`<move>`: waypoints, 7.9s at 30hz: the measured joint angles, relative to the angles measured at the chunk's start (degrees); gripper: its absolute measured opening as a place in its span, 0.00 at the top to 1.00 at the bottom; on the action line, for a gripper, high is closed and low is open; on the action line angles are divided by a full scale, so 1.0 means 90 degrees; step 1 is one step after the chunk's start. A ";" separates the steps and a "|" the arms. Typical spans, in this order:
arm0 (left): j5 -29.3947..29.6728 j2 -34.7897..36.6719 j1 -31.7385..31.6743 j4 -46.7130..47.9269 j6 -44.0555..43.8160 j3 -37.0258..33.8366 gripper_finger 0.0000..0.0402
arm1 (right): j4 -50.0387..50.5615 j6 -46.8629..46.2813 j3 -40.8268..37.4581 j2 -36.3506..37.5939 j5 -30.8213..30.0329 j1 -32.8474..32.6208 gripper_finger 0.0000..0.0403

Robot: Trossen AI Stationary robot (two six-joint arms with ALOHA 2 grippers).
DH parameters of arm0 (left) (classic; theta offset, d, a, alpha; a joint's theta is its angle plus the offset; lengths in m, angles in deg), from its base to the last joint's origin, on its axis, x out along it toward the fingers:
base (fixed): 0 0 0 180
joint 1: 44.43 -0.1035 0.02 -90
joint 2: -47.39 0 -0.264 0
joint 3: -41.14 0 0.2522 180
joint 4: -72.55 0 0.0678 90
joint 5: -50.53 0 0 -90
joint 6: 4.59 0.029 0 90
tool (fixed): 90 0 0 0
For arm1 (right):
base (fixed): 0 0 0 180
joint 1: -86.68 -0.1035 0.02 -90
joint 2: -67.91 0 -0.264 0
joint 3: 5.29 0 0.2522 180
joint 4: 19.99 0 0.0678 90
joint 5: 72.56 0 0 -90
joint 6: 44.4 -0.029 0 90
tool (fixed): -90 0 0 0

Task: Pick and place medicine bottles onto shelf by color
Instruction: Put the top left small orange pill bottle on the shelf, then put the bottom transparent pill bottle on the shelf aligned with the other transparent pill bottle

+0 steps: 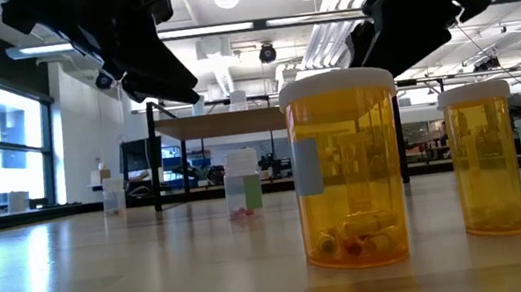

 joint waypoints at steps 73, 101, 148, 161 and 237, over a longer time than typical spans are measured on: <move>0.0136 -0.0007 -0.0005 -0.0256 0.0398 0.0002 0.44 | 0.0256 0.0577 0.1139 -0.0782 0.0284 0.0670 0.71; 0.0143 -0.0007 -0.0005 0.0015 0.0335 0.0002 0.44 | 0.2887 0.2438 0.5054 -0.0772 0.0622 0.3906 0.71; 0.0169 -0.0007 -0.0005 -0.0041 0.0335 0.0000 0.44 | 0.3267 0.1095 0.5187 -0.1489 0.1780 0.5809 0.71; 0.0168 -0.0007 -0.0004 -0.0039 0.0335 0.0000 0.44 | 0.3420 0.1531 0.5195 -0.1783 0.1826 0.5807 0.71; 0.0158 -0.0005 -0.0005 0.0073 0.0335 0.0000 0.44 | 0.5171 0.1290 0.6687 -0.1805 0.1924 0.5773 0.56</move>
